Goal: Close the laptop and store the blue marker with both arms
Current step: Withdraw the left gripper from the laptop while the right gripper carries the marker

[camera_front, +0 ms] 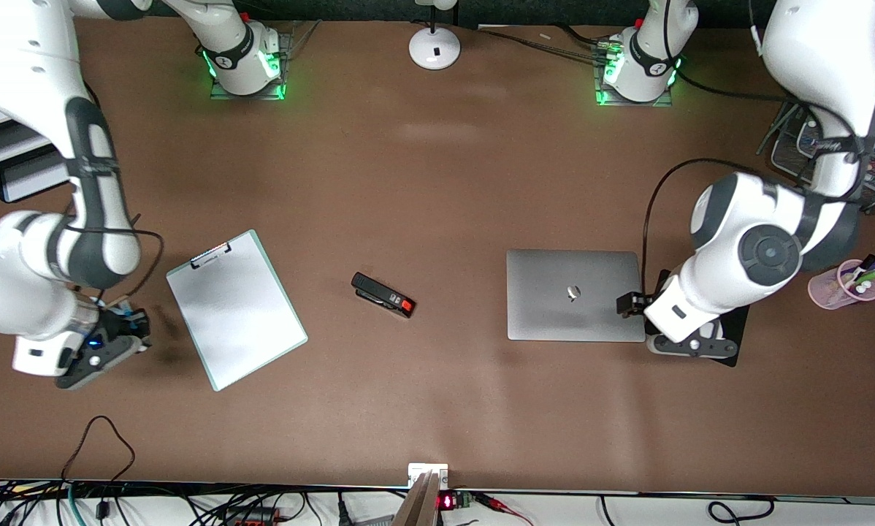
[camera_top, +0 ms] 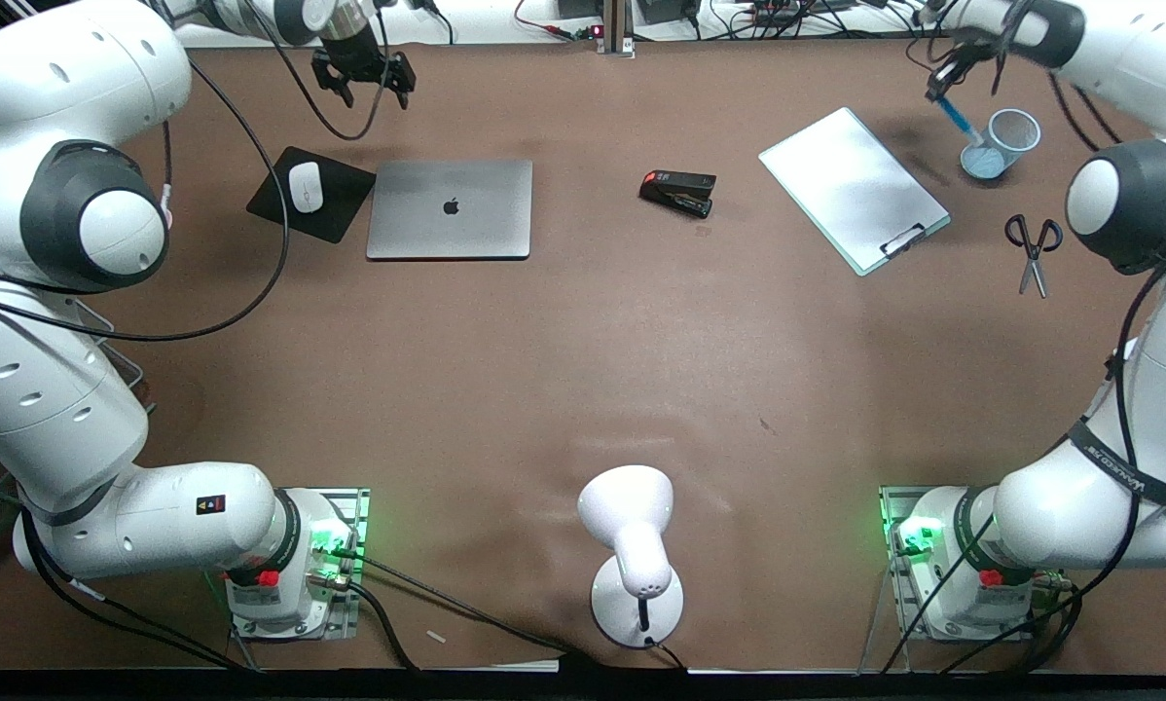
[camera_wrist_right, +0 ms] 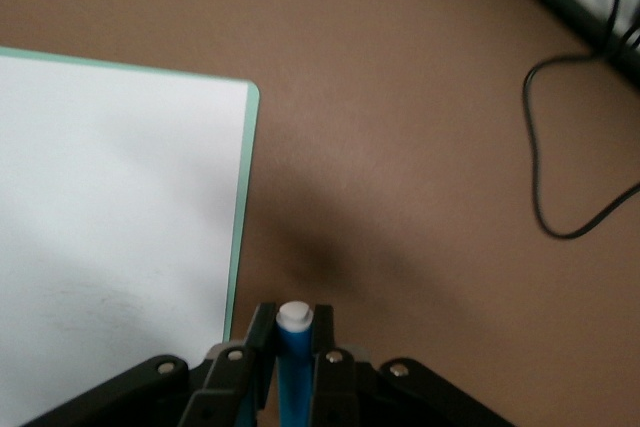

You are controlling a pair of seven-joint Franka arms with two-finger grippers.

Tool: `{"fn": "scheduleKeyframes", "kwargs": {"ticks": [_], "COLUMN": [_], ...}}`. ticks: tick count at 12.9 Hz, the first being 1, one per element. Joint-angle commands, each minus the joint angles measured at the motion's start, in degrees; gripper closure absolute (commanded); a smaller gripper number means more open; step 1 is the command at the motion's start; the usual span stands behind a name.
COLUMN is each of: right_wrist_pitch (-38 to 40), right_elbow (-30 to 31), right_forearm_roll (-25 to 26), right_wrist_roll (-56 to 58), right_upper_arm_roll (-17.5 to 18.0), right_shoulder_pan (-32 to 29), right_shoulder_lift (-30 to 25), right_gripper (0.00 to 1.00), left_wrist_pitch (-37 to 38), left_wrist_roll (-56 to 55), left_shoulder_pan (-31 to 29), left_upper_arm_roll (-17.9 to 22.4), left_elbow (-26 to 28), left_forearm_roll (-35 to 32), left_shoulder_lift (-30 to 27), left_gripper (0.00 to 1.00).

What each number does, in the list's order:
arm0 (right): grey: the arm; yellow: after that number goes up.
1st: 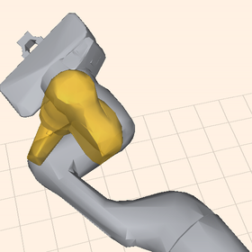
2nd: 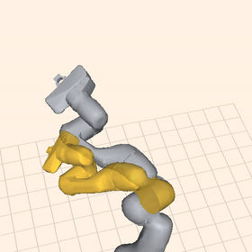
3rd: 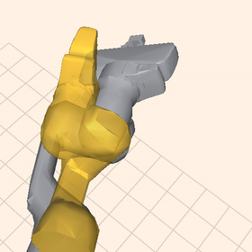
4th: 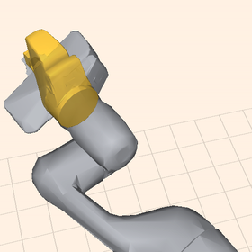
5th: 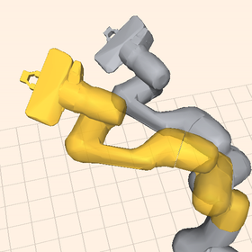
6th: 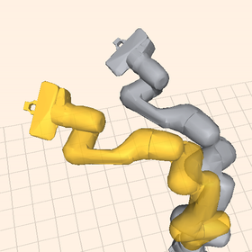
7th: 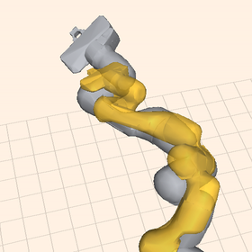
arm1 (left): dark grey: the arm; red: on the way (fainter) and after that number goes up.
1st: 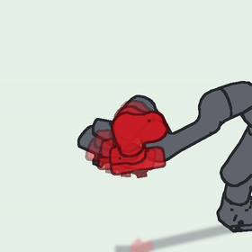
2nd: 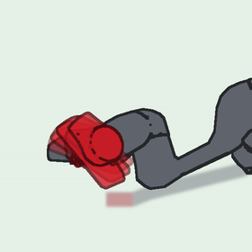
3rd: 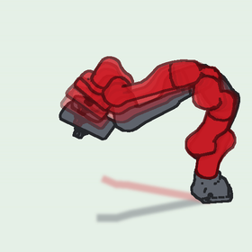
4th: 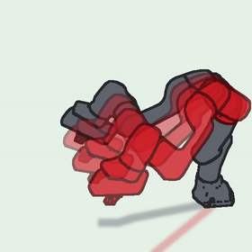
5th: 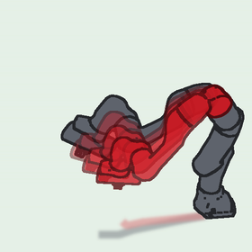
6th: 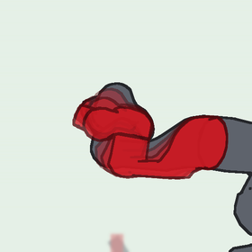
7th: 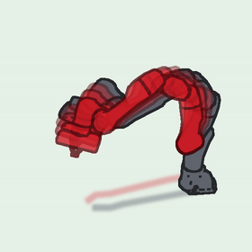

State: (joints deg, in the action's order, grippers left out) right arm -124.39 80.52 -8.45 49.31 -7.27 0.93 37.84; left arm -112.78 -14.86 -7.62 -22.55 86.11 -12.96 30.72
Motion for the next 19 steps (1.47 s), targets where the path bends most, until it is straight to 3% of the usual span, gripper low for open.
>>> {"fn": "scheduleKeyframes", "kwargs": {"ticks": [1,4,7,10,14,19], "right_wrist_pitch": [5.54,10.12,10.22,13.63,15.75,25.83], "right_elbow": [0.96,0.96,1.04,0.87,0.87,0.87], "right_forearm_roll": [-5.59,-11.13,-20.87,-28.63,-40.56,-41.92], "right_wrist_roll": [7.8,20.24,38.0,47.53,60.95,66.78], "right_upper_arm_roll": [0.77,0.77,0.77,0.68,0.68,0.51], "right_shoulder_pan": [-1.89,-4.09,-7.43,-11.2,-16.21,-19.65], "right_shoulder_lift": [-5.75,-9.62,-9.72,-9.54,-8.05,-6.91], "right_gripper": [0.89,0.89,0.9,0.91,0.91,0.91], "left_wrist_pitch": [6.67,12.3,18.19,24.34,26.56,28.14], "left_wrist_roll": [-0.17,0.09,0.18,0.35,5.45,6.24], "left_shoulder_pan": [0.15,0.07,0.07,-0.02,-1.59,-3.8], "left_upper_arm_roll": [-0.13,-0.22,-0.48,-0.39,-0.39,-0.74], "left_elbow": [-3.04,-7.69,-12.79,-17.1,-18.17,-16.51], "left_forearm_roll": [-2.42,-2.51,-2.51,-3.12,-3.3,-1.29], "left_shoulder_lift": [-2.06,-2.77,-3.48,-3.56,-7.95,-11.9], "left_gripper": [0.0,0.0,0.0,0.0,0.0,0.0]}}
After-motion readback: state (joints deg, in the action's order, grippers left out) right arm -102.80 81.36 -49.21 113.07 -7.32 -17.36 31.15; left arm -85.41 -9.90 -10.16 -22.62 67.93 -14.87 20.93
